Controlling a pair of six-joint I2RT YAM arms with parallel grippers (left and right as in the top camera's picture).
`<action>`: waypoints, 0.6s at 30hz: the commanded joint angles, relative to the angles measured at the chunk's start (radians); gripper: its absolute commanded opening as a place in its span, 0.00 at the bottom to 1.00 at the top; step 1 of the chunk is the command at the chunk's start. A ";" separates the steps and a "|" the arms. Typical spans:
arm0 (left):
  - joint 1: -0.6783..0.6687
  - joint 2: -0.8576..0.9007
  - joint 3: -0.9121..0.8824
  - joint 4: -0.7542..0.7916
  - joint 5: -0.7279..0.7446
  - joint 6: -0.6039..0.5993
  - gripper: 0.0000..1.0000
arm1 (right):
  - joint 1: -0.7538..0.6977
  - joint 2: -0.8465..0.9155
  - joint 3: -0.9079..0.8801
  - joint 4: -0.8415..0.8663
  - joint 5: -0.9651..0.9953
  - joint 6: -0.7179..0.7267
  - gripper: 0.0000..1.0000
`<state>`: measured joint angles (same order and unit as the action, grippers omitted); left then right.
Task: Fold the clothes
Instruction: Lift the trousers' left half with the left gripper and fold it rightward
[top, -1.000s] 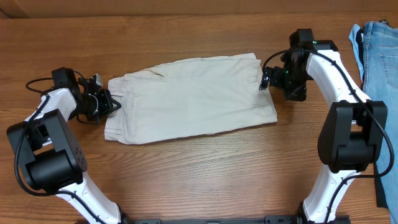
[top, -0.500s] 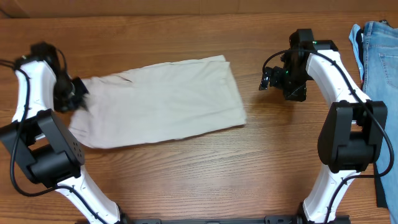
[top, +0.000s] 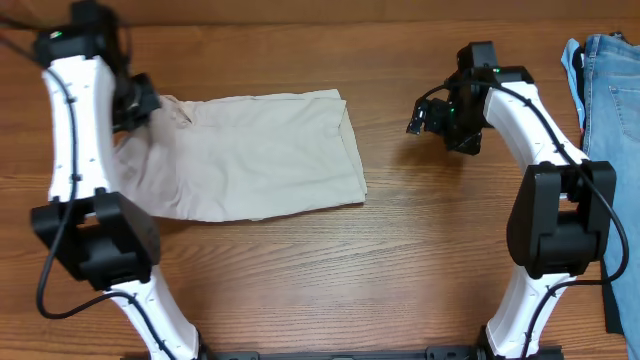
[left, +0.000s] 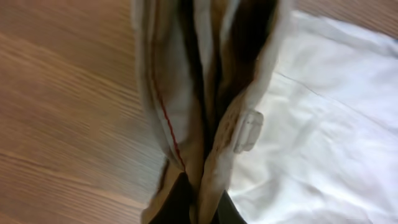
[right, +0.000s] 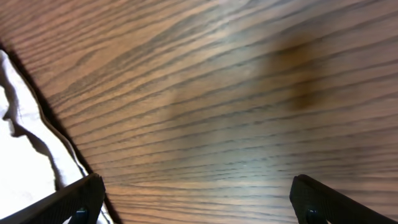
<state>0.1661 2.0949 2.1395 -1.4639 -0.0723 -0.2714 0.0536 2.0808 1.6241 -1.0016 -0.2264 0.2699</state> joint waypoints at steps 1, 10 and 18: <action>-0.105 -0.003 0.100 -0.031 0.015 -0.040 0.04 | 0.023 0.002 -0.035 0.026 -0.019 0.022 1.00; -0.352 -0.003 0.192 -0.042 0.018 -0.098 0.04 | 0.057 0.005 -0.089 0.066 -0.019 0.023 1.00; -0.500 -0.003 0.195 -0.043 0.017 -0.145 0.04 | 0.058 0.007 -0.196 0.164 -0.019 0.053 1.00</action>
<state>-0.2886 2.0949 2.2971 -1.5158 -0.0711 -0.3603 0.1085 2.0811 1.4734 -0.8623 -0.2394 0.3065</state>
